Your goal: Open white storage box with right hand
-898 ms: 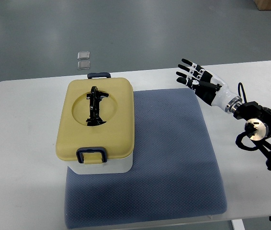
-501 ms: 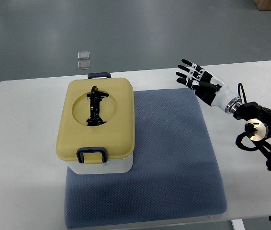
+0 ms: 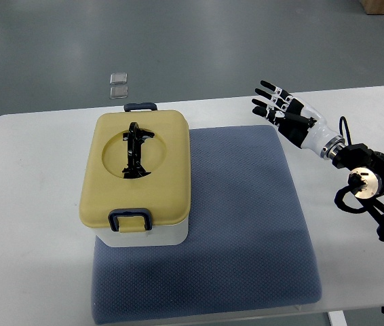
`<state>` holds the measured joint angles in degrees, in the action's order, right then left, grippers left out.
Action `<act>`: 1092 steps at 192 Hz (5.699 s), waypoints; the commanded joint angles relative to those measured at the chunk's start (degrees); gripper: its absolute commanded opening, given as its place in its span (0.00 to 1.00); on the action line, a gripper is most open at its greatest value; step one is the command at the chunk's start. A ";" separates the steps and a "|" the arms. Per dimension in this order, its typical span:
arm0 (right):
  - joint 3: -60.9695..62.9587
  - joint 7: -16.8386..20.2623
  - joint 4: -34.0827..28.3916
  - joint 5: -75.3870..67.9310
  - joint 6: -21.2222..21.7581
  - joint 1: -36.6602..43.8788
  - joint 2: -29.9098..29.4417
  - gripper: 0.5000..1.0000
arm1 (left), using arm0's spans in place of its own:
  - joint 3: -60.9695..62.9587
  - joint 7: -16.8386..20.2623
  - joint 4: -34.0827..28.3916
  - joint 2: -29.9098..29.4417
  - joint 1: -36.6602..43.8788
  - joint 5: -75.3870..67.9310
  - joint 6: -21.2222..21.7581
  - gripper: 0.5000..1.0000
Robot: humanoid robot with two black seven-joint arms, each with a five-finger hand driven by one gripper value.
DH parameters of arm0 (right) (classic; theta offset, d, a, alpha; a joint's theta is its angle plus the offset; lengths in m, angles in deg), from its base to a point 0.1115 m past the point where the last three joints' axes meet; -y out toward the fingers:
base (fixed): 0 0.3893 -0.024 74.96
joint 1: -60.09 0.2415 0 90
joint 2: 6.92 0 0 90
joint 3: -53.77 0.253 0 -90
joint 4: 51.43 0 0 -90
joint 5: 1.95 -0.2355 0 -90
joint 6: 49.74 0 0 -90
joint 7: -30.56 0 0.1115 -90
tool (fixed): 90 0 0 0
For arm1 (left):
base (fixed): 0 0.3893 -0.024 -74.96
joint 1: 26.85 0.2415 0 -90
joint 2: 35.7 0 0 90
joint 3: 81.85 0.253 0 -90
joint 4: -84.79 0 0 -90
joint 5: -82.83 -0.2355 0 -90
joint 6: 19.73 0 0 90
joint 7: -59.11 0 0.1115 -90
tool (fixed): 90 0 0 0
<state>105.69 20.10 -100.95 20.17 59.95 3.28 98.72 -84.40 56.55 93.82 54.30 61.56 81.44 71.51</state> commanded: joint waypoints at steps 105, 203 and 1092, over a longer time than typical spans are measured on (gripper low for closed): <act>1.69 0.36 0.13 0.02 0.09 0.82 0.62 0.86 | 0.08 -0.08 0.02 0.00 -0.09 -0.02 -0.01 1.00; 1.60 0.44 0.13 0.29 -12.04 2.58 0.27 0.86 | -0.01 0.01 -0.07 0.00 0.00 -0.02 -0.01 1.00; -76.35 -24.54 -9.63 54.16 -40.78 61.47 -8.61 0.00 | -0.01 -0.08 -0.07 0.00 0.00 -0.02 -0.01 1.00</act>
<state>29.83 -4.43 -110.57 73.54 18.89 65.18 90.20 -84.40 56.53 93.79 54.30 61.56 81.42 71.49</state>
